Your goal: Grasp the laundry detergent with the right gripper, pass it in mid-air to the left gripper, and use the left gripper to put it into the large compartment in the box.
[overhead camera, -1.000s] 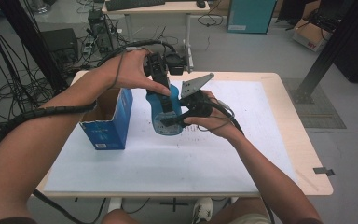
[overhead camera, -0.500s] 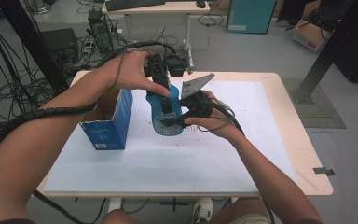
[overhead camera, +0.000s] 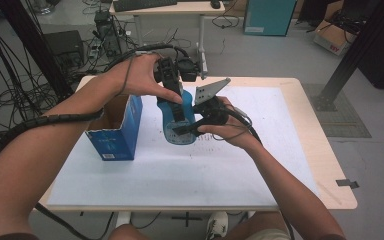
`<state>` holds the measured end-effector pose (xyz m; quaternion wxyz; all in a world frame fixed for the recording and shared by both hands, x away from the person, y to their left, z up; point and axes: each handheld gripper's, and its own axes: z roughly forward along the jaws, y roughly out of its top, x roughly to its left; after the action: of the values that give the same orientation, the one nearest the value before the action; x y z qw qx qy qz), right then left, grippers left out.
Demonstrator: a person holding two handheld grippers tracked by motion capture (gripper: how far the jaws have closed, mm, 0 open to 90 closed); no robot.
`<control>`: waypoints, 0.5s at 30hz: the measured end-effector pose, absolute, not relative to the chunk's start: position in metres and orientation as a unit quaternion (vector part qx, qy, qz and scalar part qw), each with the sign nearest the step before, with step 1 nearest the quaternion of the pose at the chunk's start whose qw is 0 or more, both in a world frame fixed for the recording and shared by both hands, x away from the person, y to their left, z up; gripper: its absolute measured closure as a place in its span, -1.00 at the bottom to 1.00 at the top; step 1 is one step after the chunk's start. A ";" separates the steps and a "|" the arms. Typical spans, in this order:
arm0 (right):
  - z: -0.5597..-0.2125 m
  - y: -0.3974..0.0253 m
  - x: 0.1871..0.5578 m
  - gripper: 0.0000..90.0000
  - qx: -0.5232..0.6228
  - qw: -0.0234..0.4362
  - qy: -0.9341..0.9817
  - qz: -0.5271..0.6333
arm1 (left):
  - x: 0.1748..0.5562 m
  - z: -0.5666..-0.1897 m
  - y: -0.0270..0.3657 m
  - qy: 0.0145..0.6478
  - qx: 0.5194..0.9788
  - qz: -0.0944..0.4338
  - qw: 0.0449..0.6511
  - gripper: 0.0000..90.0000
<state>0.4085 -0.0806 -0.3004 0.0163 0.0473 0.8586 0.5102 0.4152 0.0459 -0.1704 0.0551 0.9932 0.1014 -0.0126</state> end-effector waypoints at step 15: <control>-0.299 -0.080 0.408 -0.04 0.043 0.018 0.857 0.513 | 0.415 -0.168 0.046 0.101 0.994 -0.012 0.042 -0.87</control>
<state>0.4083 -0.0800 -0.2988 0.0180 0.0434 0.8572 0.5128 0.4153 0.0464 -0.1684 0.0425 0.9939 0.1006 -0.0124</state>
